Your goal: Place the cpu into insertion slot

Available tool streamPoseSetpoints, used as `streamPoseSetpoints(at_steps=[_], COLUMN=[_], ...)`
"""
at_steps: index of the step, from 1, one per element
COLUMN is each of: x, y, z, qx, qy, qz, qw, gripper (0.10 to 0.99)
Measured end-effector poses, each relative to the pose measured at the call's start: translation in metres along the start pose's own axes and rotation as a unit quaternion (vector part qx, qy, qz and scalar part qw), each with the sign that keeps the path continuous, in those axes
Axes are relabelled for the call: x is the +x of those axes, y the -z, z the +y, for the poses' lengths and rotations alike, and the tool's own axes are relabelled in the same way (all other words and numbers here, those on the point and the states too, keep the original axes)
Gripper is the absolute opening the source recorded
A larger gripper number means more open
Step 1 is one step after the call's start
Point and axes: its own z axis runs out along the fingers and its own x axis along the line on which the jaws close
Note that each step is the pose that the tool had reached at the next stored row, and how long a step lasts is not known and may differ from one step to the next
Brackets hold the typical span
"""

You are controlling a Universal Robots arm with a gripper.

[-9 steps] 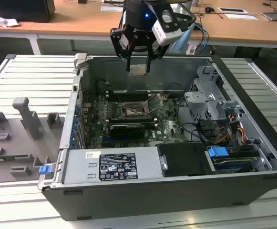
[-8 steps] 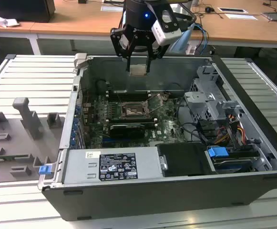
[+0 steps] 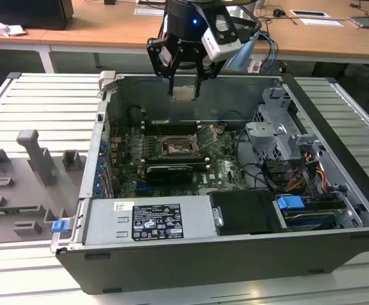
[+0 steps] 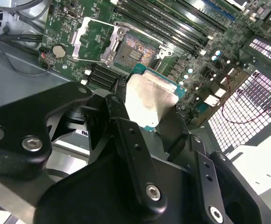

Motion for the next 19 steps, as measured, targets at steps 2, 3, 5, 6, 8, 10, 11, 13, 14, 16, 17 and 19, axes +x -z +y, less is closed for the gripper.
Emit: streamPoseSetpoints(at_steps=[2,3,5,6,8,10,11,13,14,16,17,19], x=[0.0,0.0,0.0,0.0,0.0,0.0,0.0,0.0,0.0,0.0,0.0,0.0], y=[0.0,-0.0001,-0.0001,-0.0001,-0.0002,-0.0002,-0.0003,-0.0003,-0.0003,-0.0004,-0.0004,-0.0004], z=[0.0,0.0,0.0,0.0,0.0,0.0,0.0,0.0,0.0,0.0,0.0,0.0], qx=[0.0,0.0,0.0,0.0,-0.0001,-0.0001,-0.0001,-0.0002,-0.0002,-0.0002,-0.0002,-0.0002], qy=[-0.001,-0.001,-0.002,-0.002,-0.003,-0.006,-0.007,-0.009,-0.009,-0.011,-0.011,-0.012], qz=[-0.0001,-0.0001,-0.0001,-0.0002,-0.0003,-0.0006,-0.0007,-0.0008,-0.0008,-0.001,-0.001,-0.0011], qw=[1.0,1.0,1.0,1.0,1.0,1.0,1.0,1.0,1.0,0.9999,0.9999,0.9999], gripper=[0.529,0.529,0.529,0.529,0.529,0.529,0.529,0.529,0.529,0.529,0.529,0.529])
